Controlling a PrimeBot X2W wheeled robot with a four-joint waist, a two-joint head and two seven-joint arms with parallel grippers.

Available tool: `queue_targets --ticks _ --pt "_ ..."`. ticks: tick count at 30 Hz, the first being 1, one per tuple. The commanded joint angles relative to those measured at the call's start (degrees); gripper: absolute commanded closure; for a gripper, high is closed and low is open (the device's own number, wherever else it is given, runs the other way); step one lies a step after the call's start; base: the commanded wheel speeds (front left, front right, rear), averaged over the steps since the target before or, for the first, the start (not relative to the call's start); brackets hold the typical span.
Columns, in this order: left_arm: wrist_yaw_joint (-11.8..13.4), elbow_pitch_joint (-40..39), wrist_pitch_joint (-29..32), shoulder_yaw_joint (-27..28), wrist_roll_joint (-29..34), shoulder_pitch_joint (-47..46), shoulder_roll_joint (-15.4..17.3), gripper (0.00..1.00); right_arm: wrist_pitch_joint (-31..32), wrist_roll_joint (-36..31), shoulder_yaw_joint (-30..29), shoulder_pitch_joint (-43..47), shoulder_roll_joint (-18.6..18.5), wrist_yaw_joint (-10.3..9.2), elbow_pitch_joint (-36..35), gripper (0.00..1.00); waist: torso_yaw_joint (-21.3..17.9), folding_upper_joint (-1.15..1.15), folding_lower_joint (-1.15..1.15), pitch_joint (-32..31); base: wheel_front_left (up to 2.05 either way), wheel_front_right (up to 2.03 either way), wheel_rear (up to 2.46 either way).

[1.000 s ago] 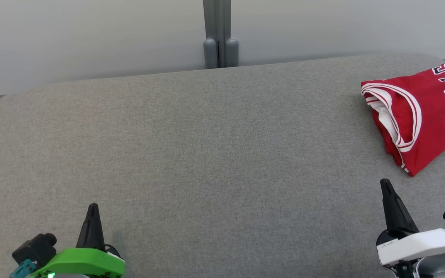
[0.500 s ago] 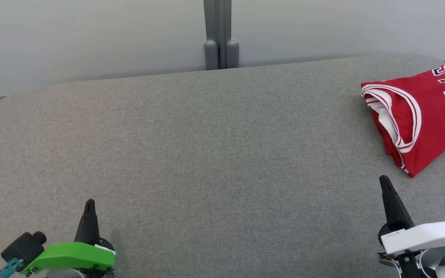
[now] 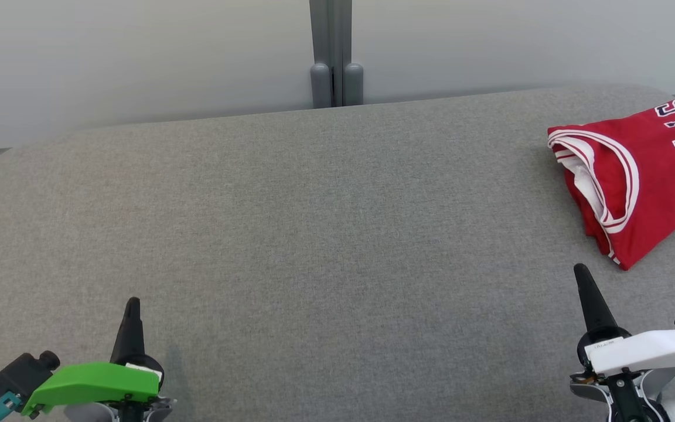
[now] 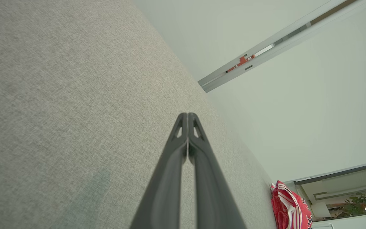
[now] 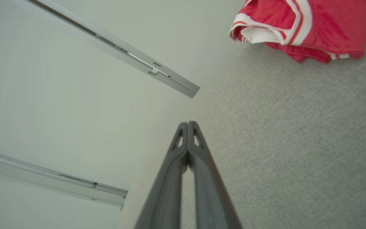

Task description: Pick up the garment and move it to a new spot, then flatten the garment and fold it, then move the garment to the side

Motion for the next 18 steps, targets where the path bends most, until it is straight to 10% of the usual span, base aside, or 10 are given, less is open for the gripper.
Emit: queue_targets --ticks 1,18 --pt "-0.5 -0.5 0.4 0.6 -1.7 -1.6 0.0 1.0 0.3 1.7 -0.3 -1.4 -0.1 0.02 -0.1 1.0 0.0 0.0 0.0 0.0 0.0 0.0 0.0" --pt "-1.9 0.0 3.0 2.4 -10.9 -2.6 -0.4 1.0 2.1 11.0 -1.1 -3.4 0.4 0.02 2.6 1.0 0.1 0.0 0.0 -0.4 0.0 0.0 0.0"
